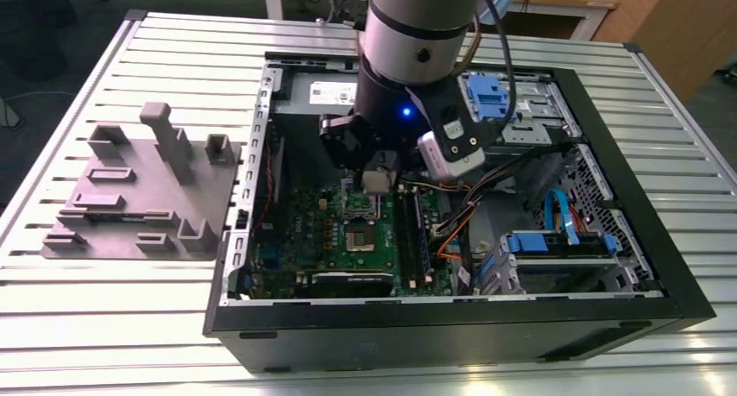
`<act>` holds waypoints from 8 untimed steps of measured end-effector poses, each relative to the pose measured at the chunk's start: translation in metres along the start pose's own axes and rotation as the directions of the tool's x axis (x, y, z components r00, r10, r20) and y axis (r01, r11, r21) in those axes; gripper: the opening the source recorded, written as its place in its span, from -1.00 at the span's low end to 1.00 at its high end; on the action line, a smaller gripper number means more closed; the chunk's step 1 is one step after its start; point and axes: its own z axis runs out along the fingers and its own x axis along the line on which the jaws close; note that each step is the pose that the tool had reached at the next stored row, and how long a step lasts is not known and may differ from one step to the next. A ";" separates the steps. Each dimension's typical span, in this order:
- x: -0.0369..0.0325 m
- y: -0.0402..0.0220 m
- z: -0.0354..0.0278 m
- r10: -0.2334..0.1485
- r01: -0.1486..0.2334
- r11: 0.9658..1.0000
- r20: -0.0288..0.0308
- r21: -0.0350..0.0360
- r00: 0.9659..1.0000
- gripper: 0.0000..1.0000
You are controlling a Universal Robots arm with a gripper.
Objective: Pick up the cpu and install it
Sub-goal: 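Place the cpu into insertion slot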
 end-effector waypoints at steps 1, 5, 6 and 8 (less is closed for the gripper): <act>-0.0001 0.0000 0.0018 0.000 0.000 1.000 0.000 0.000 1.000 -0.05; 0.0004 -0.0051 0.0088 0.000 0.000 1.000 -0.003 0.000 1.000 -0.05; 0.0004 -0.0064 0.0104 0.000 0.000 1.000 -0.004 0.000 1.000 -0.05; 0.0004 -0.0096 0.0120 0.000 0.000 1.000 -0.007 0.002 1.000 -0.05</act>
